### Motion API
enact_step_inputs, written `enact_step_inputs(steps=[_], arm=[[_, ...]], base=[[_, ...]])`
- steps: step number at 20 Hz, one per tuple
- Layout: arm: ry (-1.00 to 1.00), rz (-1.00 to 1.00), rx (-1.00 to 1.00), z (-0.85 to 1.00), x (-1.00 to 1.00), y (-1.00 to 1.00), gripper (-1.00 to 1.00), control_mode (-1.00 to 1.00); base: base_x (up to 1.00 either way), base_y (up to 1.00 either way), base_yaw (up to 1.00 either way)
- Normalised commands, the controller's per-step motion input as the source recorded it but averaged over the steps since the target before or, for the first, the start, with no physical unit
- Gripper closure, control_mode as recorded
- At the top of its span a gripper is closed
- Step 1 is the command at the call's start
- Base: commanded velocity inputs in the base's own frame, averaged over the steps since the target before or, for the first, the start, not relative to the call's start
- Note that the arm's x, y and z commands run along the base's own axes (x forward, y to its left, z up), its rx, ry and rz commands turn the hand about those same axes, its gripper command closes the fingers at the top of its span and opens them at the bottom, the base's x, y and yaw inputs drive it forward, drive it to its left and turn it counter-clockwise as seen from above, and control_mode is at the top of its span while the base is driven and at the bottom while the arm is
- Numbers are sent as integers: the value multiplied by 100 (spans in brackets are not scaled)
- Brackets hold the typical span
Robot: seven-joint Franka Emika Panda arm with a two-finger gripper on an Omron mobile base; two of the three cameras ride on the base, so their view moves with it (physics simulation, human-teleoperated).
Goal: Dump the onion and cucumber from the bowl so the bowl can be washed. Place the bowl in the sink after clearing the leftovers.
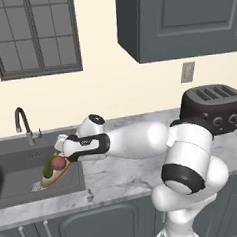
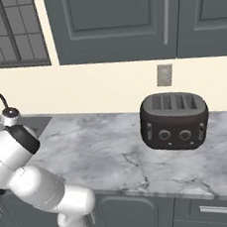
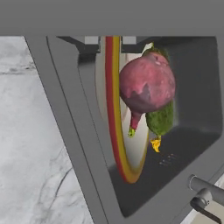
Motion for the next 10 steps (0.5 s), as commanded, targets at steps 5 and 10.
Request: enact_step_inputs(steps=[5, 10], arm=[[0, 0, -4, -5, 16, 35, 100, -100], [0, 0, -6, -7, 15, 37, 100, -100]], base=[[0, 0, 0], [0, 0, 0]])
